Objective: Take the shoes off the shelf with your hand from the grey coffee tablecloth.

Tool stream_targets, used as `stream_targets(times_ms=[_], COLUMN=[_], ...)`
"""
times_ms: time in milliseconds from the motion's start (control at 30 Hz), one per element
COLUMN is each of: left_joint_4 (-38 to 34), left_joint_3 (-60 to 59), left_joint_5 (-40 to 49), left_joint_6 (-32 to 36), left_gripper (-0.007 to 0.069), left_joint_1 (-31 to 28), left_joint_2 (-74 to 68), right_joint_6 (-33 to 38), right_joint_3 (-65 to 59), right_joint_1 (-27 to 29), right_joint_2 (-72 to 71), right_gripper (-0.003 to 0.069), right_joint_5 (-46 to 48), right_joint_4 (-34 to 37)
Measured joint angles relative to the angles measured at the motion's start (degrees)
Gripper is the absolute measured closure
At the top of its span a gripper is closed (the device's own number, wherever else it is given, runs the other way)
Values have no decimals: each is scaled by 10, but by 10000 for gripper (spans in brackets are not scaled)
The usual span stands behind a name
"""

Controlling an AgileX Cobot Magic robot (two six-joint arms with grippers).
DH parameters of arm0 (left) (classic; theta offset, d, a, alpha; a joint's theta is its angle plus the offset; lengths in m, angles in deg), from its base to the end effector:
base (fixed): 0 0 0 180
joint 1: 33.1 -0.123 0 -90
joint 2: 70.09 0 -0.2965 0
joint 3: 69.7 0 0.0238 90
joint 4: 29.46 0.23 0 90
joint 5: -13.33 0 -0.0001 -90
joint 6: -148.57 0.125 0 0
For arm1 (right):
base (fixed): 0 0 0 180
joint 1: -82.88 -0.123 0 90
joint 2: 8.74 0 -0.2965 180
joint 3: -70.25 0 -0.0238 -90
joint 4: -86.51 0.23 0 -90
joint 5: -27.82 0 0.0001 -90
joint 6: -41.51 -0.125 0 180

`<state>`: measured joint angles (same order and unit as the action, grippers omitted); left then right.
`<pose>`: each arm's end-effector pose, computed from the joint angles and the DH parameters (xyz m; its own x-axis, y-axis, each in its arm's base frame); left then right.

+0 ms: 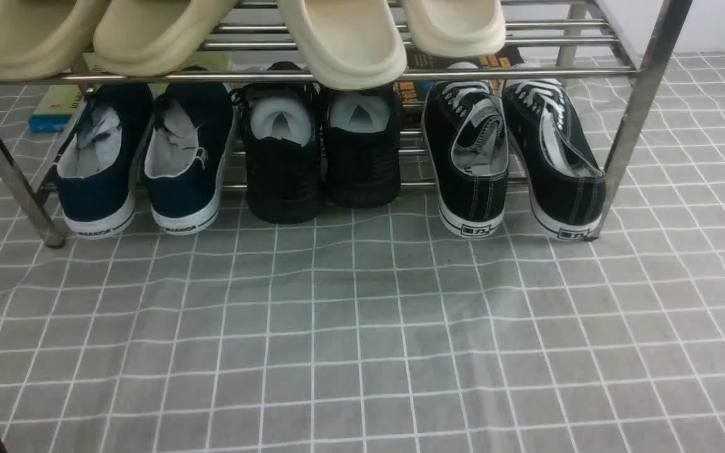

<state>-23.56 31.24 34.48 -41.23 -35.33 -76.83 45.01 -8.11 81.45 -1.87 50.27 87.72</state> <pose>0.0525 0.0067 0.1621 -0.2832 -0.0859 -0.9552 -0.0958 0.9935 -0.0610 0.0519 0.0023 0.1633 -0.3019 -0.0491 -0.9521 -0.0452 0.9983 -0.0371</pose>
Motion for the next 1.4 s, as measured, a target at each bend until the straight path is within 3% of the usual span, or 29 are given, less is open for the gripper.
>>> stream_targets(times_ms=[1033, 1133, 1267, 1400], left_joint_4=[0, 0, 0, 0], left_joint_3=[0, 0, 0, 0], left_joint_5=[0, 0, 0, 0], left_joint_6=[0, 0, 0, 0], left_gripper=[385, 385, 385, 385], left_joint_1=[0, 0, 0, 0], left_joint_2=[0, 0, 0, 0], right_joint_6=[-1, -35, -153, -189], right_joint_3=[0, 0, -1, -4], right_joint_1=[0, 0, 0, 0], right_joint_2=[0, 0, 0, 0], right_gripper=[420, 420, 420, 420], right_joint_5=[-1, -3, 0, 2], right_joint_4=[-3, 41, 221, 312])
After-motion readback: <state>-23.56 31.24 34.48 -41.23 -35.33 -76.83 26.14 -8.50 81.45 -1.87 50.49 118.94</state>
